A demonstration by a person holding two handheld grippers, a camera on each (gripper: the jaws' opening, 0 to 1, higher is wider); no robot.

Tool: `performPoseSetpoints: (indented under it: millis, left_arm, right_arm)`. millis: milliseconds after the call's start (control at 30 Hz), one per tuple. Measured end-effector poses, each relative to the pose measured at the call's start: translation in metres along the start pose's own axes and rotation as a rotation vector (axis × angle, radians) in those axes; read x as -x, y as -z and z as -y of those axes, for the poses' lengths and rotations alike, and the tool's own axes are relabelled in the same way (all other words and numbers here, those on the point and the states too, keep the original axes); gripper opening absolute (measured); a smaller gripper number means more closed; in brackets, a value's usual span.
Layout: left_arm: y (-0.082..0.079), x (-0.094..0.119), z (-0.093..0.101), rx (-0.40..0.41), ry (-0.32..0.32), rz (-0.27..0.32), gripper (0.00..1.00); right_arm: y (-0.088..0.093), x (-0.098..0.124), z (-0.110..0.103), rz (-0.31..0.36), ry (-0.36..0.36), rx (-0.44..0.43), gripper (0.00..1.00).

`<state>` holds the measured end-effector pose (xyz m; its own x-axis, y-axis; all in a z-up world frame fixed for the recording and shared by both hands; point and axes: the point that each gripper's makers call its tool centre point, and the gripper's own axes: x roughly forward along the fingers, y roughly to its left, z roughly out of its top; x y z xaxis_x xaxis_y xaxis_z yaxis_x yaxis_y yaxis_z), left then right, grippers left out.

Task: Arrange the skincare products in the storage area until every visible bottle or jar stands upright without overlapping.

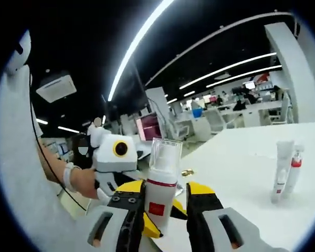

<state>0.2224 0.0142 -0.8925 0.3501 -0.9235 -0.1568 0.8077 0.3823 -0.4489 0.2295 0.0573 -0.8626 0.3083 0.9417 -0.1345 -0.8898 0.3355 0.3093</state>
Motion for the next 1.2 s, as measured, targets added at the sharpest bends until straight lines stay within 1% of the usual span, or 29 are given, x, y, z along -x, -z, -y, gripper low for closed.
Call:
performPoseSetpoints:
  millis: [67,100,167,200,267,300,333,400,433,467,500,567,600,667,700,733,867,900,933,967,1000,1100,1133,1200]
  left_arm:
    - [0.001,0.002,0.003,-0.002,0.019,0.005,0.19]
    - [0.002,0.002,0.006,0.006,0.040,0.003,0.19]
    - [0.002,0.003,0.008,0.005,0.049,0.007,0.19]
    - [0.004,0.005,0.011,0.011,0.064,0.008,0.19]
    - [0.004,0.007,0.016,0.029,0.099,0.022,0.19]
    - [0.005,0.009,0.017,0.028,0.105,0.026,0.19]
    - [0.007,0.011,0.019,0.039,0.122,0.027,0.19]
    - [0.007,0.013,0.019,0.041,0.127,0.033,0.19]
    - [0.007,0.014,0.020,0.049,0.138,0.038,0.19]
    - [0.007,0.016,0.025,0.060,0.166,0.043,0.19]
    - [0.008,0.016,0.027,0.060,0.176,0.042,0.19]
    - [0.007,0.018,0.032,0.055,0.194,0.042,0.19]
    - [0.007,0.019,0.033,0.056,0.198,0.043,0.19]
    - [0.007,0.021,0.037,0.059,0.216,0.050,0.20]
    - [0.008,0.022,0.038,0.049,0.219,0.053,0.20]
    - [0.009,0.023,0.038,0.047,0.220,0.050,0.20]
    - [0.021,0.027,0.034,0.005,0.189,0.003,0.20]
    - [0.026,0.028,0.032,-0.007,0.173,-0.015,0.20]
    - [0.029,0.029,0.031,-0.011,0.165,-0.026,0.20]
    - [0.032,0.029,0.030,-0.023,0.155,-0.032,0.20]
    - [0.035,0.030,0.027,-0.051,0.132,-0.039,0.20]
    - [0.036,0.030,0.027,-0.064,0.115,-0.023,0.20]
    - [0.036,0.030,0.025,-0.073,0.099,-0.016,0.20]
    - [0.038,0.029,0.023,-0.069,0.089,-0.017,0.20]
  right_arm:
    - [0.000,0.000,-0.003,-0.003,-0.026,-0.003,0.20]
    - [0.001,0.001,-0.005,-0.005,-0.041,-0.005,0.20]
    - [0.002,0.002,-0.011,-0.015,-0.088,-0.021,0.18]
    - [0.004,0.002,-0.013,-0.026,-0.101,-0.025,0.18]
    - [0.003,0.001,-0.015,-0.018,-0.103,0.002,0.22]
    - [0.003,0.001,-0.019,-0.019,-0.123,0.012,0.21]
    - [0.005,0.000,-0.026,-0.034,-0.164,0.002,0.19]
    - [0.006,-0.001,-0.025,-0.044,-0.162,-0.017,0.18]
    - [0.007,-0.001,-0.029,-0.057,-0.184,-0.051,0.19]
    - [0.007,-0.001,-0.032,-0.060,-0.202,-0.070,0.18]
    - [0.006,-0.001,-0.034,-0.054,-0.217,-0.075,0.18]
    - [0.007,-0.001,-0.039,-0.057,-0.239,-0.097,0.18]
    - [0.008,-0.001,-0.040,-0.062,-0.237,-0.117,0.17]
    - [0.006,-0.001,-0.044,-0.054,-0.234,-0.102,0.17]
    - [0.006,-0.001,-0.046,-0.061,-0.229,-0.087,0.16]
    - [0.008,-0.002,-0.047,-0.074,-0.226,-0.081,0.16]
    - [0.021,-0.006,-0.049,-0.149,-0.213,-0.039,0.16]
    - [0.024,-0.007,-0.049,-0.166,-0.211,-0.033,0.16]
    - [0.029,-0.008,-0.049,-0.198,-0.209,-0.026,0.16]
    - [0.032,-0.009,-0.049,-0.206,-0.210,-0.011,0.16]
    - [0.035,-0.010,-0.049,-0.221,-0.208,0.003,0.16]
    - [0.036,-0.009,-0.049,-0.218,-0.208,0.013,0.15]
    - [0.037,-0.009,-0.048,-0.214,-0.198,0.023,0.15]
    - [0.039,-0.010,-0.046,-0.217,-0.194,0.018,0.15]
